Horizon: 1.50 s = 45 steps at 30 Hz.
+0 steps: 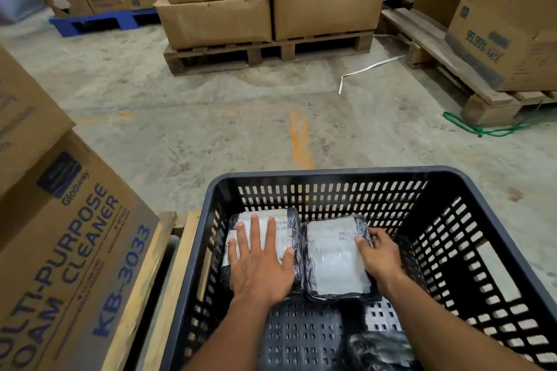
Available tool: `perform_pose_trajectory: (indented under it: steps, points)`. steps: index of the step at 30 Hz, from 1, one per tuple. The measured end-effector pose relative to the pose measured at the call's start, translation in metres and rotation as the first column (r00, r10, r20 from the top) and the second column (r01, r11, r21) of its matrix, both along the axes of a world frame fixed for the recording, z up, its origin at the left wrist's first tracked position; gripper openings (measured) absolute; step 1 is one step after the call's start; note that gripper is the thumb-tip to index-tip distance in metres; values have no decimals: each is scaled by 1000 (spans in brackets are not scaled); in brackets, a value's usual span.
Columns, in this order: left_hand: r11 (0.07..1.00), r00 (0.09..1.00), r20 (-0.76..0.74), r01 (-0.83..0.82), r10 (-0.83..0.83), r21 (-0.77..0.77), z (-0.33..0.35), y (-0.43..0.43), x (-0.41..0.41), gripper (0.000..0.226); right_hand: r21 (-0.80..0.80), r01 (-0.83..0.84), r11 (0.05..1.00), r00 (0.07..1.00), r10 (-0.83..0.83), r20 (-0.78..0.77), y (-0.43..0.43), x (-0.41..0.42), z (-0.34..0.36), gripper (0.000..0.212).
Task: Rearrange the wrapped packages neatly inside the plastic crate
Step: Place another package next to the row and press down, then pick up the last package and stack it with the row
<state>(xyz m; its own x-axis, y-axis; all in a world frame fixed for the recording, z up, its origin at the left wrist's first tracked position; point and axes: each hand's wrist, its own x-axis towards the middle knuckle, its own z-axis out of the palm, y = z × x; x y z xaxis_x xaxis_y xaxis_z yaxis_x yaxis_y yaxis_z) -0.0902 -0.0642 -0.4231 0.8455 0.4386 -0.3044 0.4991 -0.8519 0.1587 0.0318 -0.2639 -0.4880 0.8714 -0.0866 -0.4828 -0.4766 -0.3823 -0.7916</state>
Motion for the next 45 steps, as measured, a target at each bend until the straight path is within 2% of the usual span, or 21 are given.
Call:
perform_pose_trajectory:
  steps: [2,8,12,14,16,19,22,24,27,30,31,35,37,41,45]
  points:
    - [1000,1000,-3,-5,5,6,-1,0,1,76,-55,-22,998,1000,23,20,3,-1,-3,38]
    - [1000,1000,-28,-1,1,2,1,1,3,77,-213,-88,973,996,90,-1,4,-4,14,43]
    - [999,999,-40,-2,0,-47,6,2,4,77,-276,-188,942,982,172,-83,-12,-7,35,56]
    - [997,1000,-22,-9,7,-77,7,2,2,79,-325,-289,900,957,271,-101,-24,-7,47,61]
    - [993,999,19,-26,29,-116,9,2,1,80,-396,-461,794,886,439,-152,-36,0,64,63]
    - [975,992,89,-71,92,-210,14,-2,2,80,-414,-741,529,655,704,-273,-37,19,111,50]
    - [948,980,156,-70,123,-310,20,-8,3,76,-426,-823,376,511,817,-266,-20,26,157,46]
    - [915,969,207,-44,138,-402,23,-13,4,71,-452,-835,315,440,875,-201,-12,21,176,45]
    - [852,951,248,-27,182,-523,28,-16,4,72,-365,-880,303,367,923,-119,-23,0,186,38]
    - [840,951,241,-35,195,-542,31,-16,1,71,-204,-911,358,384,917,-106,-59,-24,174,35]
    - [843,952,242,-29,186,-537,31,-15,-2,70,-155,-918,365,384,916,-117,-70,-31,167,35]
    - [880,961,241,-4,135,-474,26,-14,-7,70,-118,-955,273,290,943,-165,-88,-51,140,38]
    - [883,960,239,-15,144,-470,25,-15,-5,70,-58,-955,290,295,946,-133,-90,-61,128,38]
    - [894,965,227,-17,132,-447,24,-19,-2,72,27,-966,257,251,958,-138,-104,-78,109,40]
    - [933,976,206,7,72,-359,22,-20,-1,71,28,-967,252,248,962,-114,-103,-77,102,42]
